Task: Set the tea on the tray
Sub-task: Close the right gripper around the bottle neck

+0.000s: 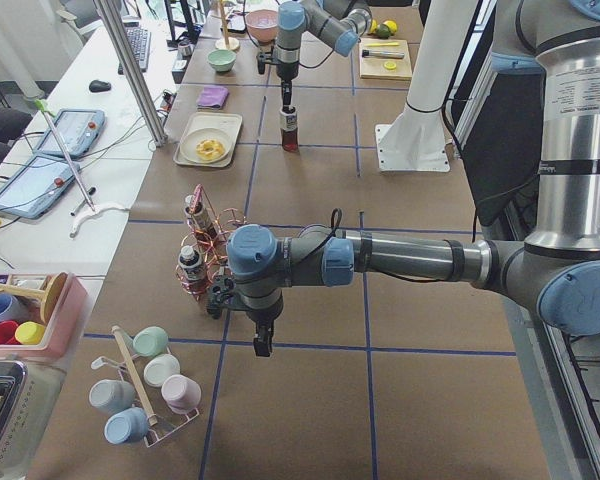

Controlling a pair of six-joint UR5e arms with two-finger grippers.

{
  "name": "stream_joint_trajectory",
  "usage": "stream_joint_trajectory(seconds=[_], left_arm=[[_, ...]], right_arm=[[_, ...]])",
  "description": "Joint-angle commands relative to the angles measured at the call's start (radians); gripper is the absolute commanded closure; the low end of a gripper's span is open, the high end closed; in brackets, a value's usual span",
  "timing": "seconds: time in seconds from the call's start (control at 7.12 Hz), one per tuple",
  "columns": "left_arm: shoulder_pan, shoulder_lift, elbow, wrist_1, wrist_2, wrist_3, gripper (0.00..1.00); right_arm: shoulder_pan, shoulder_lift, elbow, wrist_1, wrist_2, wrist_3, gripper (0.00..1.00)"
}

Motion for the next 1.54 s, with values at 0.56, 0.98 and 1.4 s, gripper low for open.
stream_joint_trajectory(seconds=[0.56,0.98,1.4], left_arm=[[0.0,0.0,0.0,-0.002,0.0,0.0,0.0],[0.0,0.0,0.0,0.0,0.0,0.0,0.0],[0.0,0.0,0.0,0.0,0.0,0.0,0.0]], right_arm=[[-0.005,0.003,0.02,-0.027,0.001,0.003,0.35],[-0.011,0.002,0.017,-0.027,0.0,0.003,0.45],[-0.011,0.005,0.017,-0.027,0.0,0.003,0.47]])
